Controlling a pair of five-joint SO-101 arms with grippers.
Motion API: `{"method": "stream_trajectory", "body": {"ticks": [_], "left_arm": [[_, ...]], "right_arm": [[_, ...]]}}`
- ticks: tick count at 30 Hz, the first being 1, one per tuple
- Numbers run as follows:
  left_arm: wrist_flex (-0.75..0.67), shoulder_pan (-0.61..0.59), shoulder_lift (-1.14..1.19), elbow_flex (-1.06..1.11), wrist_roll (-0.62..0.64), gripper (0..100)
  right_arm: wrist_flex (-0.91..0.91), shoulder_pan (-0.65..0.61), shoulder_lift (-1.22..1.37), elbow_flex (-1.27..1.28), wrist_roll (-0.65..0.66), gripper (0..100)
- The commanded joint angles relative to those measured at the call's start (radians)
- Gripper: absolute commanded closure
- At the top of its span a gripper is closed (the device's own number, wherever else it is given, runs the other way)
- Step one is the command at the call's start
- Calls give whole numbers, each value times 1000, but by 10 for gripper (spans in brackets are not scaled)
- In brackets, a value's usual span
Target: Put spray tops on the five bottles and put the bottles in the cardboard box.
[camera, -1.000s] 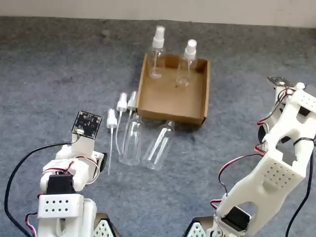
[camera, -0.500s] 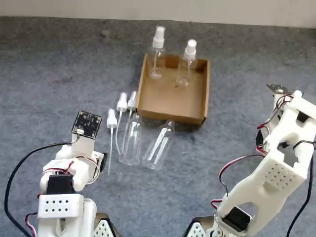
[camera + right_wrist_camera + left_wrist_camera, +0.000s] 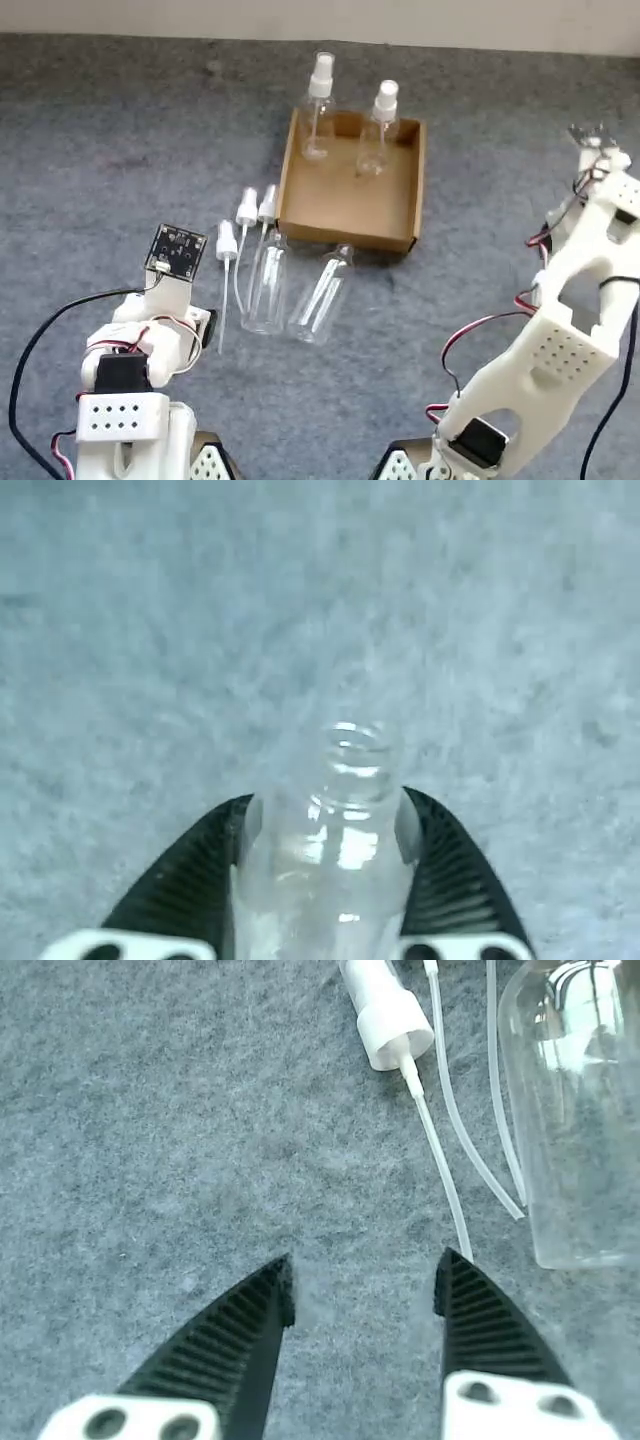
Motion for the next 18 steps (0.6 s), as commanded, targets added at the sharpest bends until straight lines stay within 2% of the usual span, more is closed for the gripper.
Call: {"method": "stream_trajectory", "body": {"ticks": [1,3,8,12,15,18], "left_arm": [[-21,-4,2,-15,-6,819],[-17,-10,4,-47,-6,819],[6,-12,53,-226,-5,819],[72,-4,329,-484,6,819],[115,-4,581,-699,92,819],[123,18,808,-874,114,819]], "right_arm": [[19,-36,-15,-74,-110,943],[22,-51,-15,-74,-157,943],[22,-76,-18,-73,-86,943],[16,-59,-15,-62,-49,943],[13,-53,-24,10,-2,943],[-19,-51,-24,76,37,943]]}}
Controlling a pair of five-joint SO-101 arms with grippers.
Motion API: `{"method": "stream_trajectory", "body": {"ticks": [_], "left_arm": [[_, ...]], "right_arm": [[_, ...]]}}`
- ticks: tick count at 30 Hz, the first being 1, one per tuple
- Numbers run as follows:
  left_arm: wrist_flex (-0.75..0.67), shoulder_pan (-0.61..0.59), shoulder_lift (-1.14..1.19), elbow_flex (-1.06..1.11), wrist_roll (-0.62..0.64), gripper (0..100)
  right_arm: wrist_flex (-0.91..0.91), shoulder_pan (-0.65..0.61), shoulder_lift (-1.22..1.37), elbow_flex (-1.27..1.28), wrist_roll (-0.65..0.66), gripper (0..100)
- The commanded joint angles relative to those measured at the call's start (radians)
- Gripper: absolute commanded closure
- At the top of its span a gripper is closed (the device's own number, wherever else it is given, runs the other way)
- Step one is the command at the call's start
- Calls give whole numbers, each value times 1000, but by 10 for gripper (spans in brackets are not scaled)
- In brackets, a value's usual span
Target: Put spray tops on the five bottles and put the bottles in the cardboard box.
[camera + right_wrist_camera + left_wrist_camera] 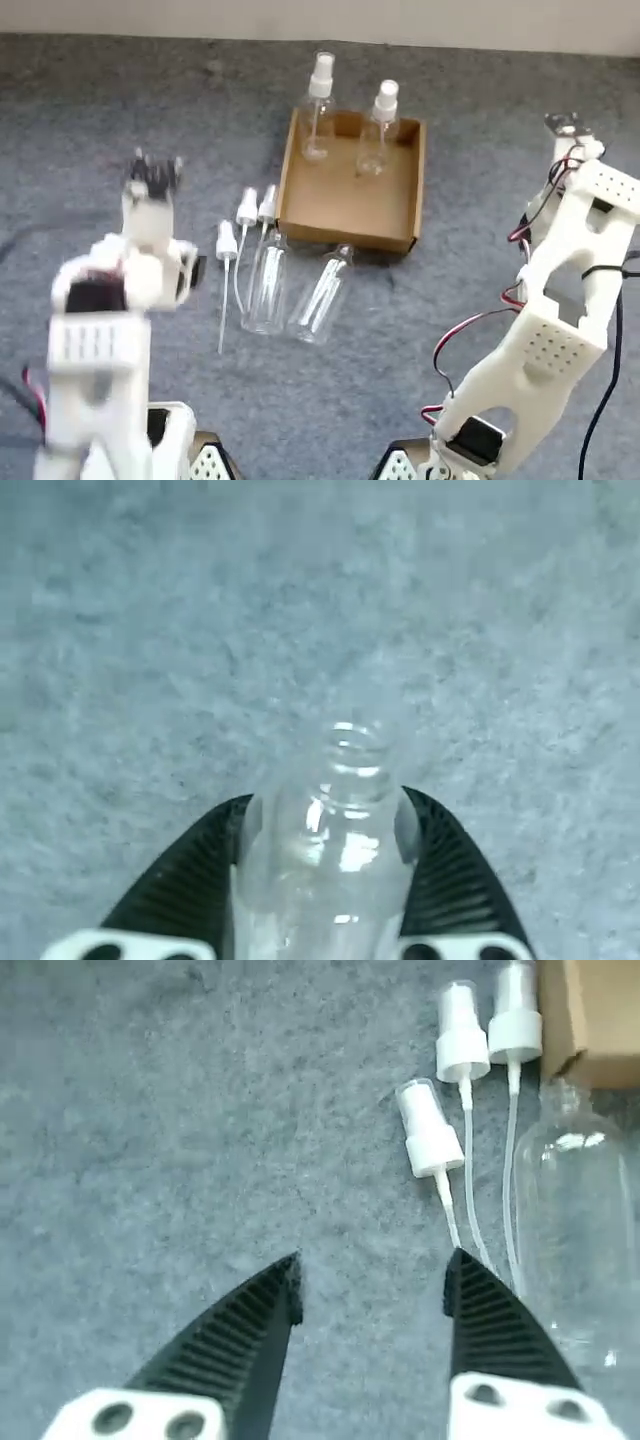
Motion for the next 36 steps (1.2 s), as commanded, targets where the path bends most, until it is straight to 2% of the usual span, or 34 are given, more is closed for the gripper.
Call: {"method": "stream_trajectory", "body": {"ticks": [1,8,17,24,32,36], "left_arm": [[11,30,292,-257,28,819],[11,76,684,-469,29,819],[11,147,928,-654,89,819],[5,104,1061,-673,92,885],[3,81,1079,-648,84,882],[3,87,1076,-639,83,944]], "right_arm": [[-61,18,-25,44,40,943],[-173,35,-25,147,109,943],[-226,35,-24,163,118,943],[-219,51,-22,162,118,940],[-209,51,-22,162,118,938],[-90,50,-24,153,118,868]]}}
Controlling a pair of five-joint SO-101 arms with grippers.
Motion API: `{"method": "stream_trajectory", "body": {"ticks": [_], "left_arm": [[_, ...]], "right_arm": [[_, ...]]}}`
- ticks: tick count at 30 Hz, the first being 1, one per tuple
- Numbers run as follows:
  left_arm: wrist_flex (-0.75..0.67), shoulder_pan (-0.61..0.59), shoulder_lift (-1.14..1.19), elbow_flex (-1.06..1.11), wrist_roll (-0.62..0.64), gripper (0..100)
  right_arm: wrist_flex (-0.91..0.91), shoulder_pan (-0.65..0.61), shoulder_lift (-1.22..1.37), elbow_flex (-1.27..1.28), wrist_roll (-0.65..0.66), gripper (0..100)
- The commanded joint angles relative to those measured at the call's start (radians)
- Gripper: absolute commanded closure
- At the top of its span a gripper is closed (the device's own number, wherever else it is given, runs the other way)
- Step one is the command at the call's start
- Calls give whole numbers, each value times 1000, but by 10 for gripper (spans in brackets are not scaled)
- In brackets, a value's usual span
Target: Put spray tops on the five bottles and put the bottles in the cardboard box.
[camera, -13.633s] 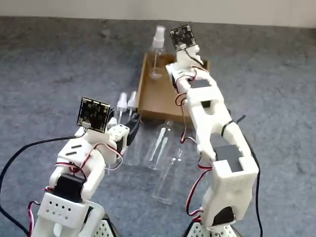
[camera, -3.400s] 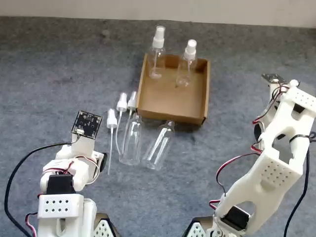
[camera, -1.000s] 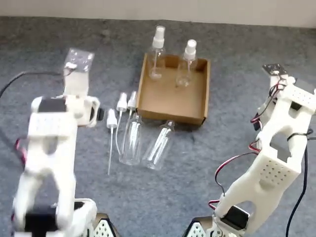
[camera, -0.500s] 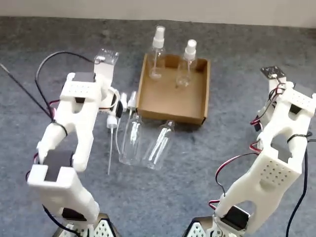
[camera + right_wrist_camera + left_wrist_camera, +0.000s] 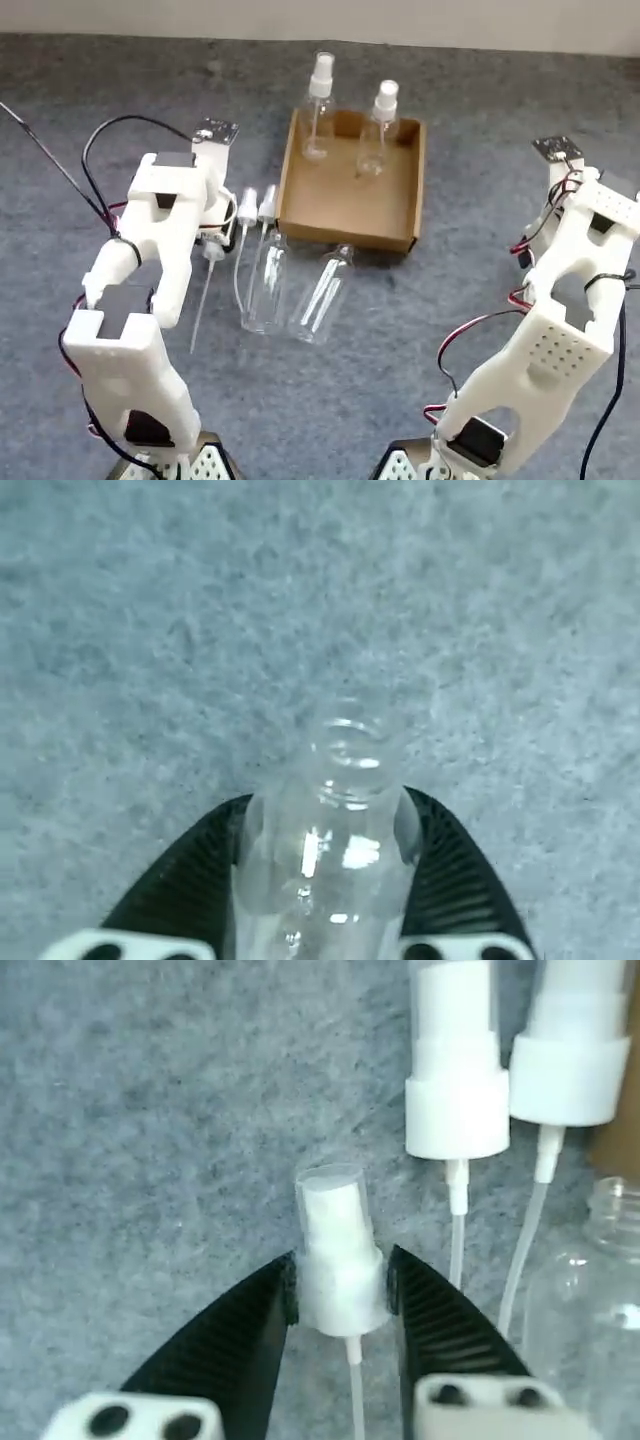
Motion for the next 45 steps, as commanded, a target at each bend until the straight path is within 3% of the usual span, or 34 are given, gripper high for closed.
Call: {"method": "stream_trajectory", "body": {"ticks": [1,9,17,24,30,38,45], "left_arm": [[-3,-18,-19,-12,-6,958],[3,-25,-64,-18,-49,998],[78,-21,-449,70,-51,998],[89,-19,-739,308,-48,998],[89,-19,-934,461,-49,998],[23,-18,-997,590,-51,997],[-38,-18,-997,659,-49,997]], "right_arm": [[97,10,-25,-19,11,849],[180,31,-27,-142,3,811],[309,73,-25,-325,5,810],[305,41,-12,-314,3,738],[194,18,28,-203,3,766],[147,10,61,-189,-8,767],[153,-33,54,-383,-163,766]]}}
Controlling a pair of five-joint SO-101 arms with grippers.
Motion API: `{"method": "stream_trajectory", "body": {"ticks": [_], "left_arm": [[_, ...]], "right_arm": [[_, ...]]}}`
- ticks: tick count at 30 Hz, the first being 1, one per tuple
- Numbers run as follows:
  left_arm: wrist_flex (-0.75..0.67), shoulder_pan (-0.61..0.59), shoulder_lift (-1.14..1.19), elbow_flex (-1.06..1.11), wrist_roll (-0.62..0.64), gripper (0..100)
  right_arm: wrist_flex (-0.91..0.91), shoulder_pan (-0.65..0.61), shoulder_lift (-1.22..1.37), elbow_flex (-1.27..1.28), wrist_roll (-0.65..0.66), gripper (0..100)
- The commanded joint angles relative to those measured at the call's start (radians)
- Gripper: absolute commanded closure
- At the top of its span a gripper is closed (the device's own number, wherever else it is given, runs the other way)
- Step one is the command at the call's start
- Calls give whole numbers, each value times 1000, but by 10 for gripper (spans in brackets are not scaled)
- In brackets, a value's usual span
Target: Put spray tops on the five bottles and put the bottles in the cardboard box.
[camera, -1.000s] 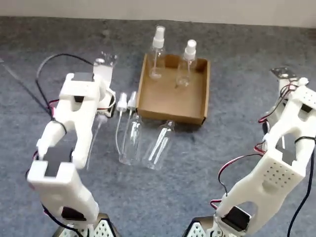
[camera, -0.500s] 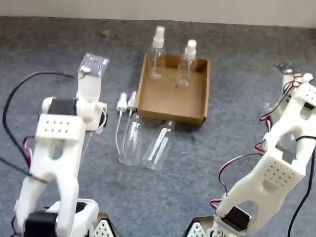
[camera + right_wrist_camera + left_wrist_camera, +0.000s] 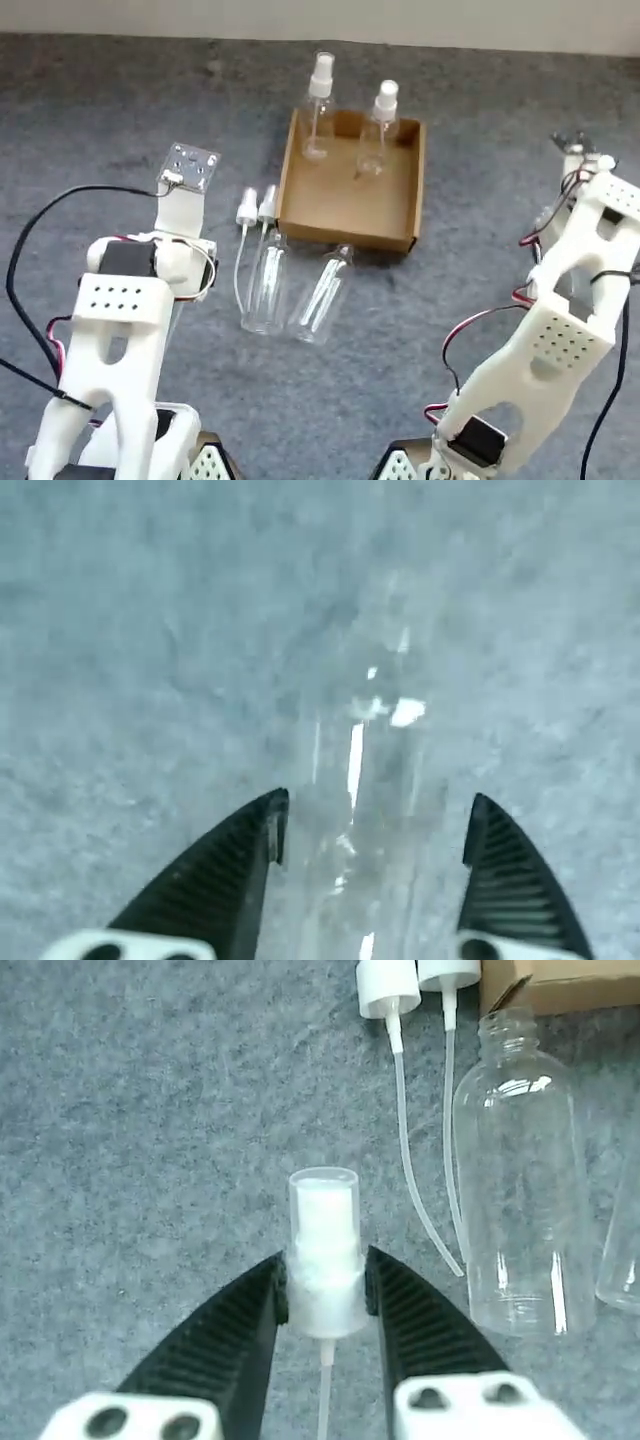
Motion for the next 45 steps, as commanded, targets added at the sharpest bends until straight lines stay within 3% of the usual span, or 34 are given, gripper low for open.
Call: {"method": "stream_trajectory", "body": {"ticks": [1,16,24,29,37,41,45], "left_arm": [[-26,-15,-30,-1,-3,997],[-26,-15,-30,1,-3,996],[-21,-15,-30,1,-3,996],[-20,-15,-31,-1,-2,997],[-17,-15,-38,-53,3,997],[41,-15,-38,-119,3,997],[110,-15,-39,-220,3,997]], "right_arm": [[-5,-47,-33,-122,-58,766],[38,-24,142,-150,26,778],[39,-21,111,-151,-60,985],[136,-41,-25,-151,-87,996],[216,-188,-331,-93,-184,996],[194,-335,-504,99,-229,995],[44,-476,-788,424,-278,995]]}}
